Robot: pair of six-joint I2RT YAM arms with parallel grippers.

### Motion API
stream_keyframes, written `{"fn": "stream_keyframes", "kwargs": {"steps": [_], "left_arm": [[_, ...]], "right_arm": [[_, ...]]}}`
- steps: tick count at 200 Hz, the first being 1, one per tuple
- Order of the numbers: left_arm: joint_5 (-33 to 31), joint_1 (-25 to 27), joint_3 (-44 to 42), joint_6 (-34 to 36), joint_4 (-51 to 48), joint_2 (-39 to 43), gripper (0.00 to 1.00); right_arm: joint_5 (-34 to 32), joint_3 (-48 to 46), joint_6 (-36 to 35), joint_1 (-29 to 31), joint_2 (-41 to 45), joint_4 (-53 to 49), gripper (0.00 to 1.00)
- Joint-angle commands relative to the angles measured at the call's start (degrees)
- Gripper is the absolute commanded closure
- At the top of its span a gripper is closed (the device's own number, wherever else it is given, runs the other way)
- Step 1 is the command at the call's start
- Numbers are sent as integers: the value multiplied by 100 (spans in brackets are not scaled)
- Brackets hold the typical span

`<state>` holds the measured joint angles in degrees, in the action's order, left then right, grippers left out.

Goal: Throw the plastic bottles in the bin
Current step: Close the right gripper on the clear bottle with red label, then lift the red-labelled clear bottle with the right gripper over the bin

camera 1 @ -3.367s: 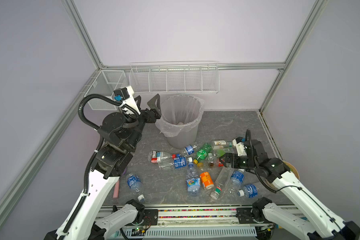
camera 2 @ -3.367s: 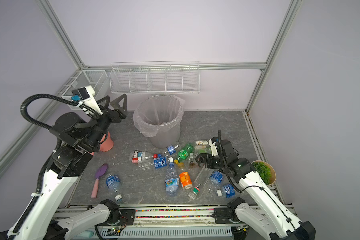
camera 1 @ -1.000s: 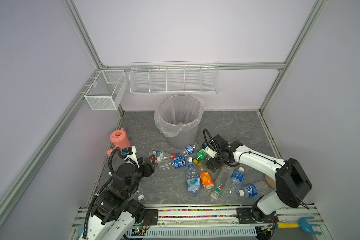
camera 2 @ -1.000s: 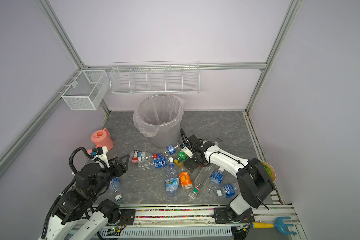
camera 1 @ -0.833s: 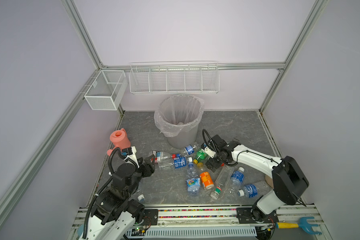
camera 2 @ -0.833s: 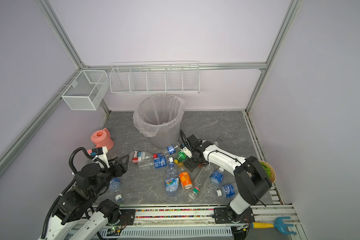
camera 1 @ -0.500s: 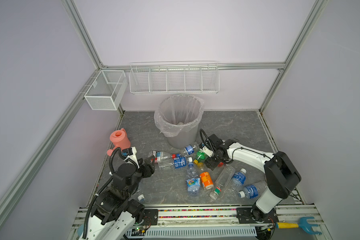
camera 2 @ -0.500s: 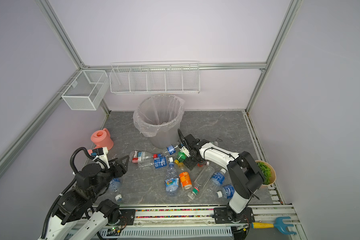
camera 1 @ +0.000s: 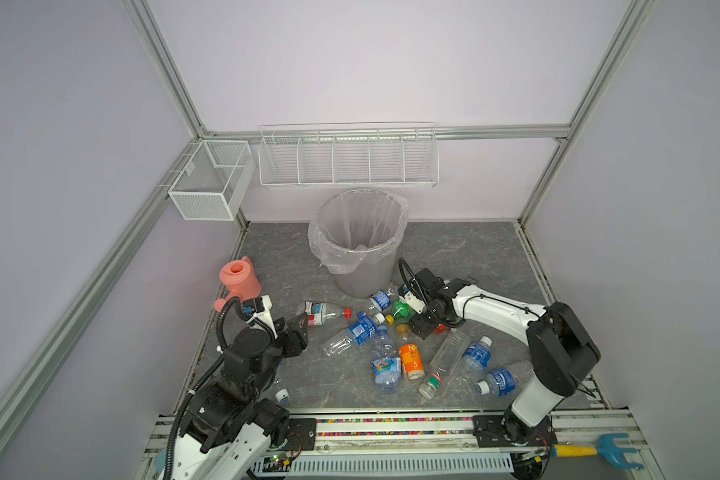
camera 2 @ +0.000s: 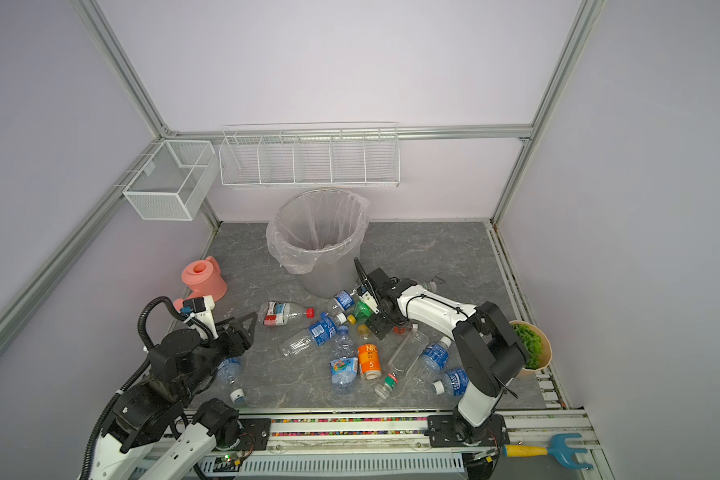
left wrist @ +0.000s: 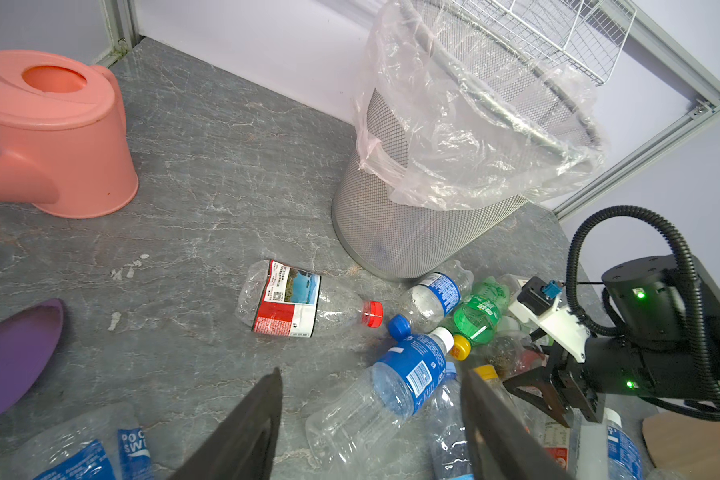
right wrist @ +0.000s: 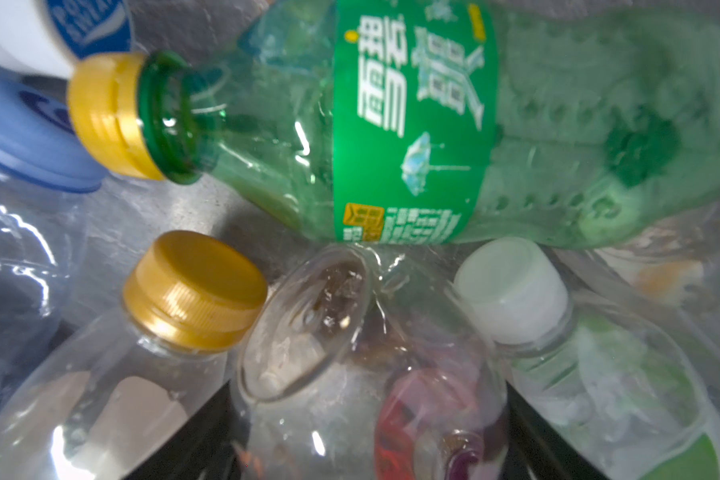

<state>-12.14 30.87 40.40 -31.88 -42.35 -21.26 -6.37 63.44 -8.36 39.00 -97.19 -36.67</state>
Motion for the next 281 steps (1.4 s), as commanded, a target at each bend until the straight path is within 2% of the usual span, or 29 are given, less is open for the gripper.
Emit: {"fn": "stream_keyframes", "kwargs": {"steps": [1, 71, 138, 162, 189, 209, 281], "left_arm": [[-56, 6, 212, 6, -167, 34, 33], [-15, 7, 188, -30, -212, 47, 34], [214, 6, 167, -97, -142, -110, 37], [239, 11, 149, -126, -142, -95, 37], [288, 6, 158, -134, -126, -67, 37], [339, 6, 156, -134, -103, -59, 38], [442, 6, 105, -175, -46, -63, 38]], "right_arm": [[-144, 139, 44, 96, 376, -160, 48], [-13, 707, 54, 130, 1866, -526, 49], [419, 1448, 157, 134, 3292, 202, 50], [597, 1823, 239, 142, 3399, 416, 50], [1228, 2478, 368, 131, 3201, 434, 50], [1596, 2634, 539, 129, 3179, 897, 51], [1995, 3214, 767, 129, 2669, 1962, 51]]}}
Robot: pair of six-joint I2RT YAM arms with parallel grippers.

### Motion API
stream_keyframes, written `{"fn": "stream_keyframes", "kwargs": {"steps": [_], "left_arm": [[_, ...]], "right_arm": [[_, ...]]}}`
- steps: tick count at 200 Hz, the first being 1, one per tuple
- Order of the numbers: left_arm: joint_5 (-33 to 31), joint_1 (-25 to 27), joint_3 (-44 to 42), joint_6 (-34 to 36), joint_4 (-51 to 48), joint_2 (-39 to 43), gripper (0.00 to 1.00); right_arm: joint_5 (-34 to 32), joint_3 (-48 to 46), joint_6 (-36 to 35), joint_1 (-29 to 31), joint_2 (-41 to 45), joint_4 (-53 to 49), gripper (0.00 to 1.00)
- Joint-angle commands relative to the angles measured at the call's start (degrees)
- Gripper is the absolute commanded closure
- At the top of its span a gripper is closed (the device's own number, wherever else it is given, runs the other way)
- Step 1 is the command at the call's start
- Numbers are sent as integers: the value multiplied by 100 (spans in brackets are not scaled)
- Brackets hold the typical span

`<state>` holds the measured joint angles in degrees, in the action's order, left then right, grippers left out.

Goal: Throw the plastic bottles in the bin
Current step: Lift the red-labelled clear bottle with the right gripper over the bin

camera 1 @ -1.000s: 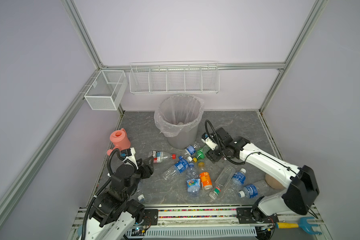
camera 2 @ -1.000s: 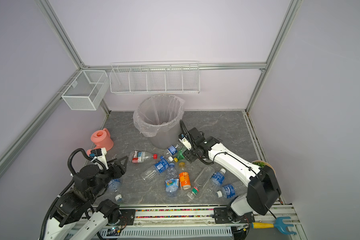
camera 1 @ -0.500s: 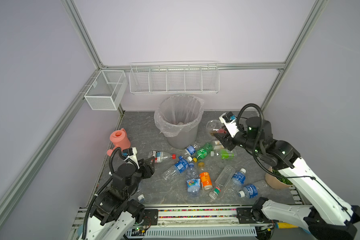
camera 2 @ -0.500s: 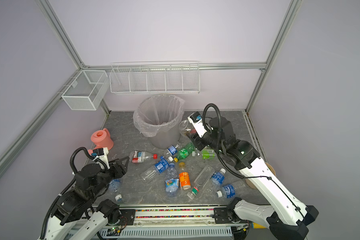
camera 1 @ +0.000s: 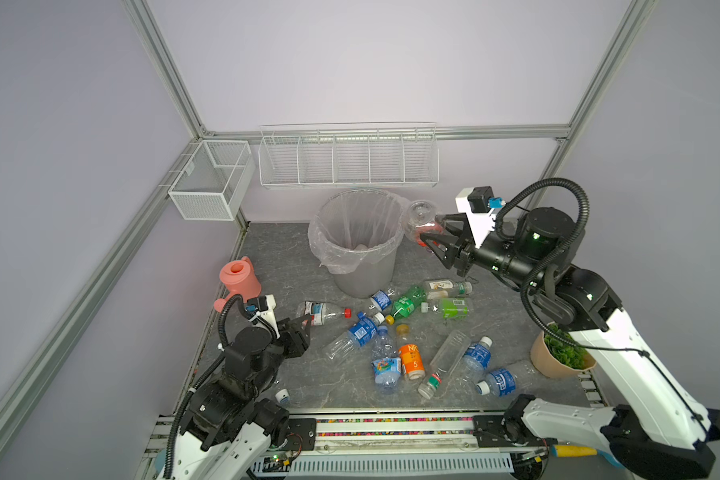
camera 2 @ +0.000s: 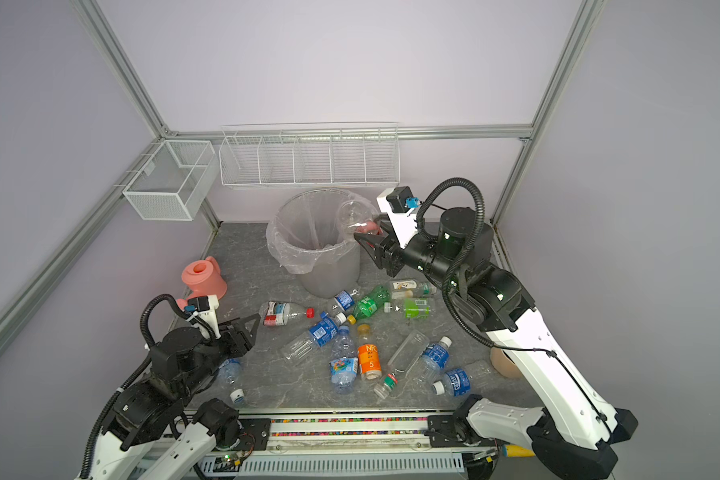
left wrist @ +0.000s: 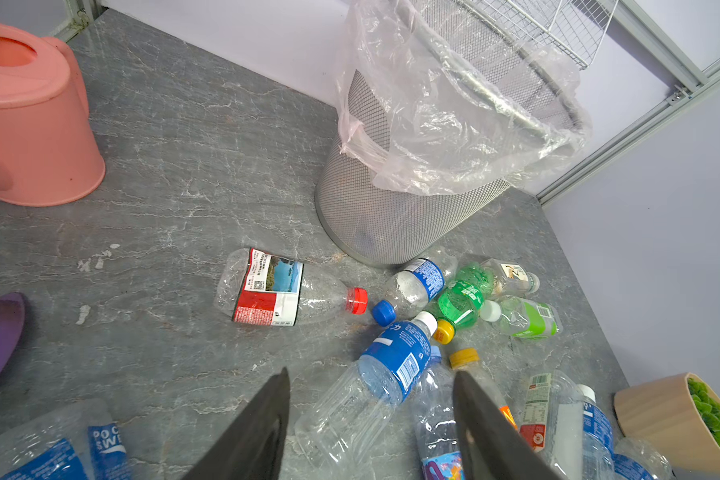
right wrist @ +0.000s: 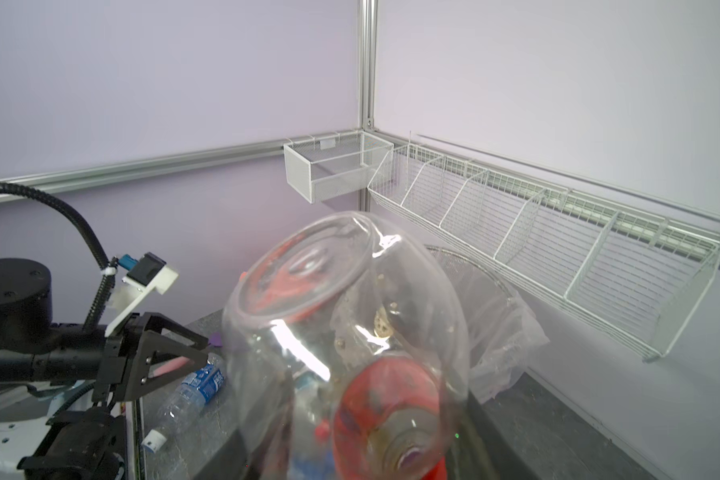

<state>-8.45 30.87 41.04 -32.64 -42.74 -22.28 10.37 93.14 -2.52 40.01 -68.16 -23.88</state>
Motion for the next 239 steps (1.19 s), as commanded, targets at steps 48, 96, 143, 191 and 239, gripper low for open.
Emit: {"fn": "stream_keyframes", "kwargs": {"steps": [48, 96, 143, 191, 239], "left_arm": [[107, 6, 10, -93, 24, 48, 38], [125, 7, -2, -92, -24, 89, 38], [172, 6, -53, -177, -40, 160, 38], [145, 9, -48, -213, -144, 296, 38], [105, 11, 83, -242, -306, 389, 39]], "right_arm": [[420, 535, 404, 33, -805, 1428, 50], [472, 983, 581, 20, -1483, 1745, 50], [564, 1671, 731, -2, -2328, 1684, 50], [567, 2067, 878, -72, -3074, 1575, 50], [625, 2630, 1039, -251, -3949, 1120, 48]]}}
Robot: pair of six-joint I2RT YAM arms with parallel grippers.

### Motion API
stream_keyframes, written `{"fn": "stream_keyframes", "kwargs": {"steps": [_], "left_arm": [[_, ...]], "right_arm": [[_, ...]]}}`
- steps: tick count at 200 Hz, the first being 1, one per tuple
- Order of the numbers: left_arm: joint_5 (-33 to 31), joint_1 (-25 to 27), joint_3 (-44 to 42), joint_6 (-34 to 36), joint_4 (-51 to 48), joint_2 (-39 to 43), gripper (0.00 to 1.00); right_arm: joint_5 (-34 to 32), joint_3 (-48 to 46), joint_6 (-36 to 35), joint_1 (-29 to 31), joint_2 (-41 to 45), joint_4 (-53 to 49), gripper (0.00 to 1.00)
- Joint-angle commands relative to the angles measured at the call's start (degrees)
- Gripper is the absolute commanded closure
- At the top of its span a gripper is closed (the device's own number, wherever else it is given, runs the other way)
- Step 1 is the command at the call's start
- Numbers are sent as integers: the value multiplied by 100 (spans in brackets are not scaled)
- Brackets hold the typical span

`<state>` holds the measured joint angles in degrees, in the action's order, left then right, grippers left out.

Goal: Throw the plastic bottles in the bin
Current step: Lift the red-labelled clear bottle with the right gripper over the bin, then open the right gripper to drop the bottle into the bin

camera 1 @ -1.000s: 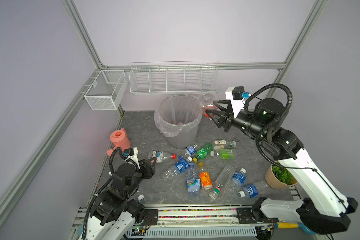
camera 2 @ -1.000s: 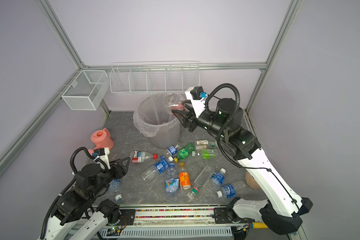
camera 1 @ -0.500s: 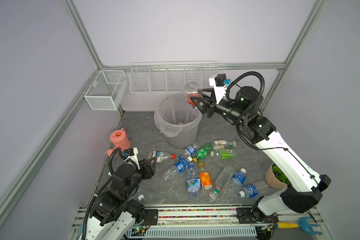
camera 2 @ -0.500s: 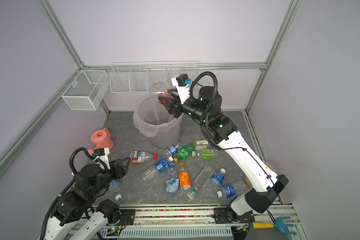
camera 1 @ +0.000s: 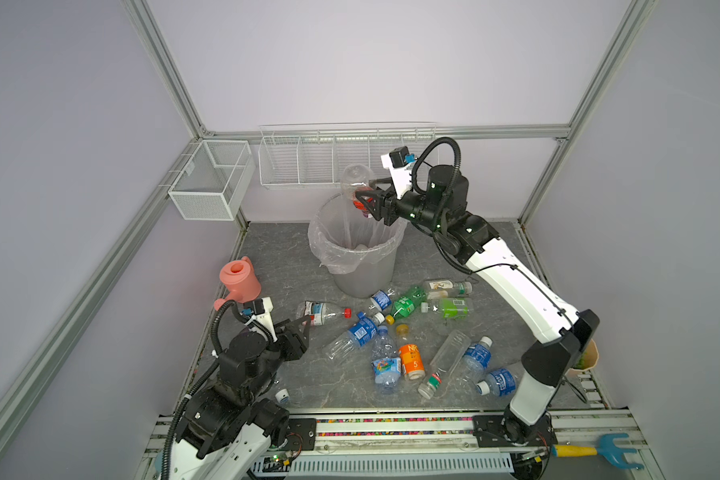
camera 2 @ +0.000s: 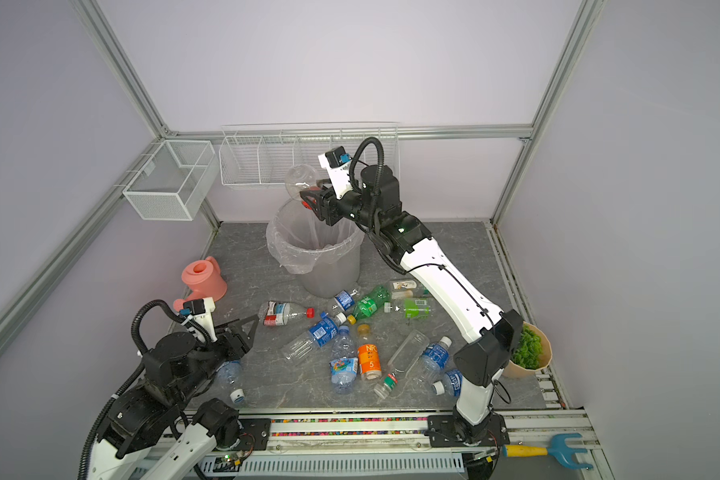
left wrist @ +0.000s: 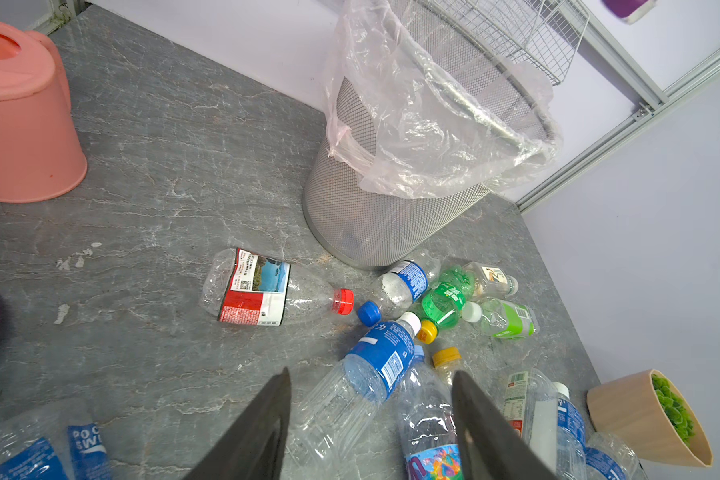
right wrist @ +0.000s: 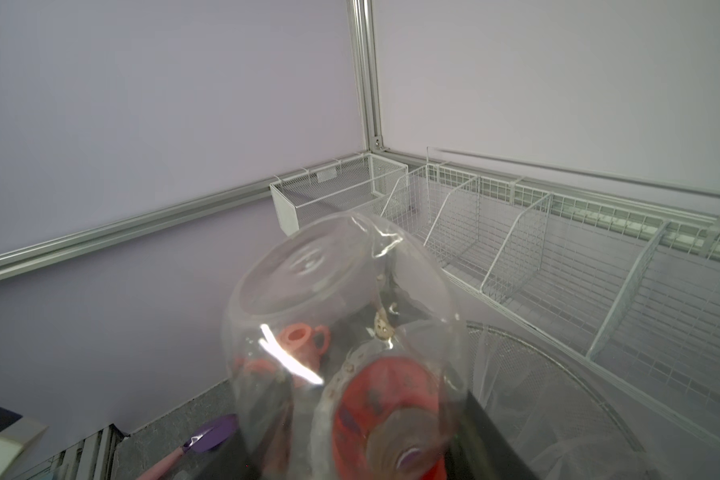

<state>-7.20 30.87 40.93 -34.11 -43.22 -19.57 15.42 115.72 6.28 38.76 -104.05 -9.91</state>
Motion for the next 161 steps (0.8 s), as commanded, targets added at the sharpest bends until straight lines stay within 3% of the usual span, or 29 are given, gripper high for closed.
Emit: {"fn": "stream_keyframes", "kwargs": {"steps": [1, 133, 140, 161], "left_arm": [[-23, 9, 97, -96, -262, 124, 39], [-149, 8, 290, -201, -565, 349, 40], [-138, 6, 293, -205, -568, 349, 40], [-150, 6, 324, -202, -591, 349, 40]], "right_arm": [[124, 390, 165, -125, -374, -293, 48], [-54, 2000, 90, -214, -1822, -1711, 42], [-63, 2071, 84, -220, -1869, -1785, 39], [-117, 2300, 61, -220, -1976, -1992, 13]]}}
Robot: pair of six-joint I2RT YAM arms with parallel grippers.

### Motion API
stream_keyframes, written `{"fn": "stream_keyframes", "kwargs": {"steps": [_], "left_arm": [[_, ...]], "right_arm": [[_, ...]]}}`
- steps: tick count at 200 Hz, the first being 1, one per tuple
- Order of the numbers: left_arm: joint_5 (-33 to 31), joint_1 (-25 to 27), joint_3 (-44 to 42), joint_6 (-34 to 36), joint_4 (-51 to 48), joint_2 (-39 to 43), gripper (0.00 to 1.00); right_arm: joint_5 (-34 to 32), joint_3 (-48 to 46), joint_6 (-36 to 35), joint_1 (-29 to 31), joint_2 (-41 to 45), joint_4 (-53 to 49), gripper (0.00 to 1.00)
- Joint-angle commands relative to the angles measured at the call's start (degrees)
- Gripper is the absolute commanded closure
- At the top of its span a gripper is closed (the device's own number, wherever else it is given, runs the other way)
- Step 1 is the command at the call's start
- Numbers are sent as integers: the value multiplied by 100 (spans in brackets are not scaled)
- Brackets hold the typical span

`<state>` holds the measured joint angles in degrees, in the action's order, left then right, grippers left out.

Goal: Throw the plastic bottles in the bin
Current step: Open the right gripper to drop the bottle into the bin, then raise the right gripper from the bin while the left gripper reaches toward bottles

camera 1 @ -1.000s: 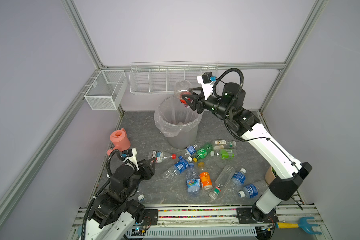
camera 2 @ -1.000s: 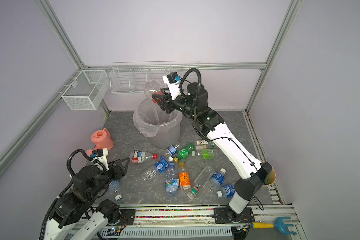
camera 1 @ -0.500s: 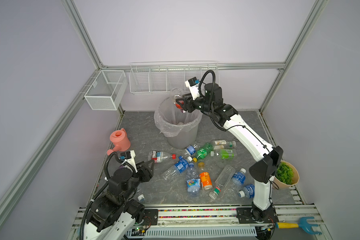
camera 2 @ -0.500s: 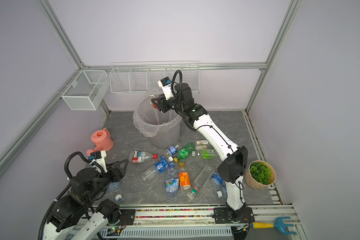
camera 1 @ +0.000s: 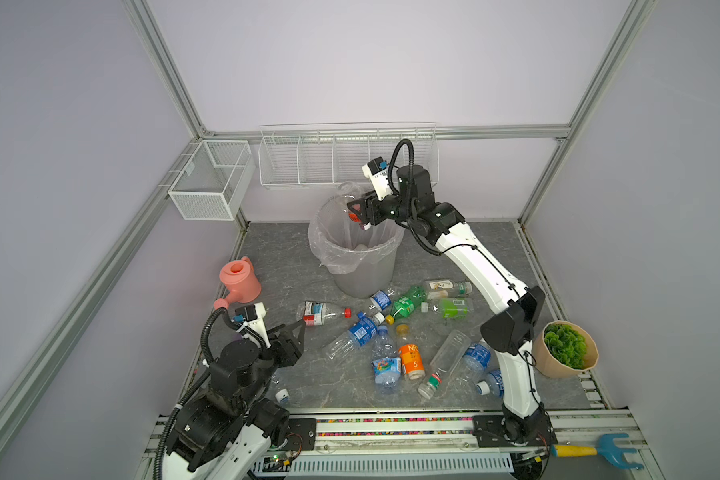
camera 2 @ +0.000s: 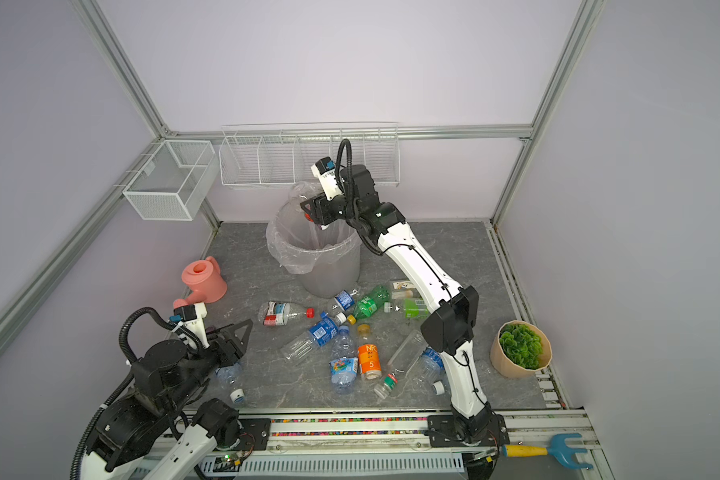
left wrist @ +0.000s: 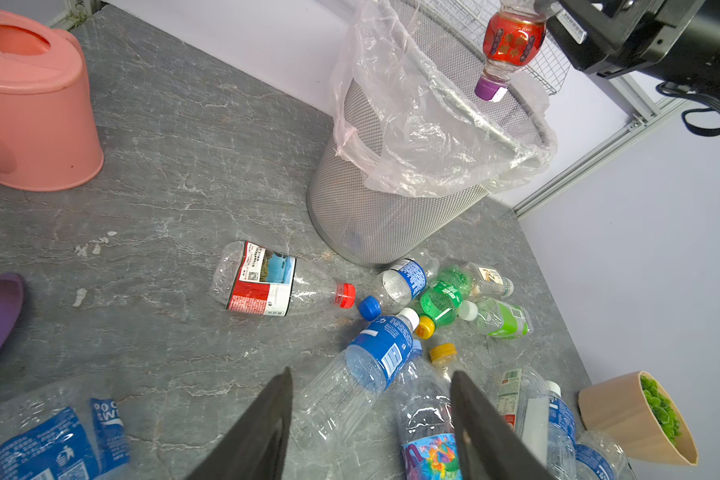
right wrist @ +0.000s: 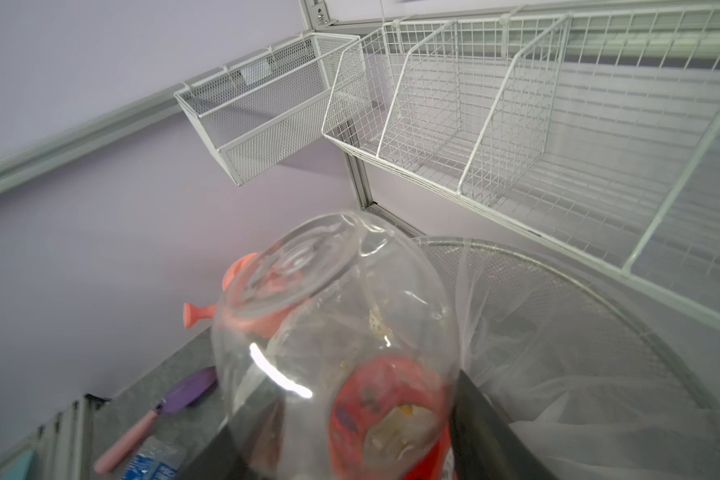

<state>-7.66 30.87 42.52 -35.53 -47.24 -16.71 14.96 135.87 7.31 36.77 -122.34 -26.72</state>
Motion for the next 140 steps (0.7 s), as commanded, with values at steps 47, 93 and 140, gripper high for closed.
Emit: {"fn": "stream_keyframes", "kwargs": {"steps": [47, 93, 140], "left_arm": [[-113, 9, 241, 13, -231, 10, 40], [-130, 6, 204, 26, -154, -28, 40], [37, 6, 63, 11, 18, -240, 41]], "right_arm": [[-262, 1928, -206, 34, -262, -995, 11], [-535, 30, -320, 191, 1790, 350, 11], [-589, -1901, -227, 185, 3359, 799, 11]]}}
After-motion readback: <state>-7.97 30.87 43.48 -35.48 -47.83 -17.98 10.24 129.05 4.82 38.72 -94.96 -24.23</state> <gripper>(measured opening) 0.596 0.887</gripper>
